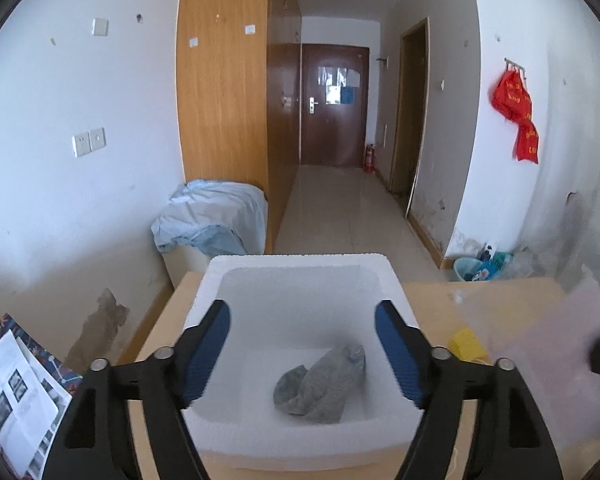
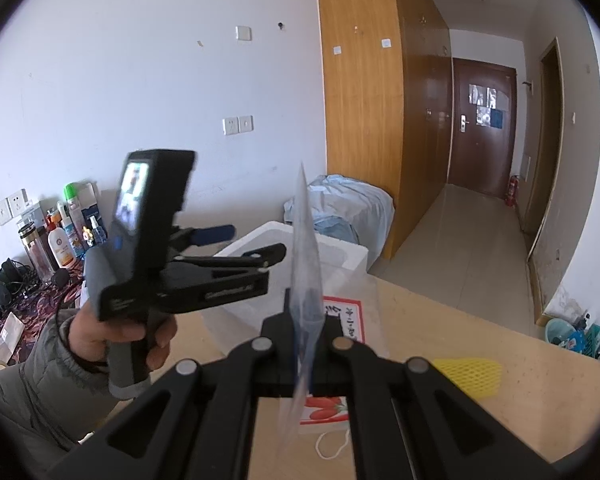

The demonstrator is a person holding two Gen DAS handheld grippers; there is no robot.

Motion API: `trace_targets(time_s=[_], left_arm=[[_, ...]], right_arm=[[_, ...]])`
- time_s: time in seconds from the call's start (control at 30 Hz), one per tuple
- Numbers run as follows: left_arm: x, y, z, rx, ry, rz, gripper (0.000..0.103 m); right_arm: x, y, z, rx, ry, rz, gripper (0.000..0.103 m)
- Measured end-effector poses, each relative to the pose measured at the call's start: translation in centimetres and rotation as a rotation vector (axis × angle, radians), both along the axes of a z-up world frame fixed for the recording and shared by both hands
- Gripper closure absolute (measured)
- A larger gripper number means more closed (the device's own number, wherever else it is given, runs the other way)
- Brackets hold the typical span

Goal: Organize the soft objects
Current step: 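Open the left gripper to drop the sock into the foam box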

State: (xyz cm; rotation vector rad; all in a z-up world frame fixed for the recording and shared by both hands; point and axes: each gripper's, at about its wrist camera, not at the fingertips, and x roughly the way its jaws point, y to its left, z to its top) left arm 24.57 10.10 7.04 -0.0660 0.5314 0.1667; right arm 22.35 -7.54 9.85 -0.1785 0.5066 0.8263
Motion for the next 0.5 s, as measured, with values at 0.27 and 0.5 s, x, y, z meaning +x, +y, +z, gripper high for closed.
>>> trace_targets(time_s=[0.27, 0.5], left_arm=[[-2.2, 0.4, -0.3, -0.021, -0.015, 0.008, 0.022], [-4.5, 0.9, -0.4, -0.036, -0.036, 0.026, 0.021]], right_arm=[[0.0, 0.6, -0.2, -0.012, 0.002, 0.008, 0.098], [0.3, 1.6, -0.1, -0.026, 0.002, 0.027, 0.098]])
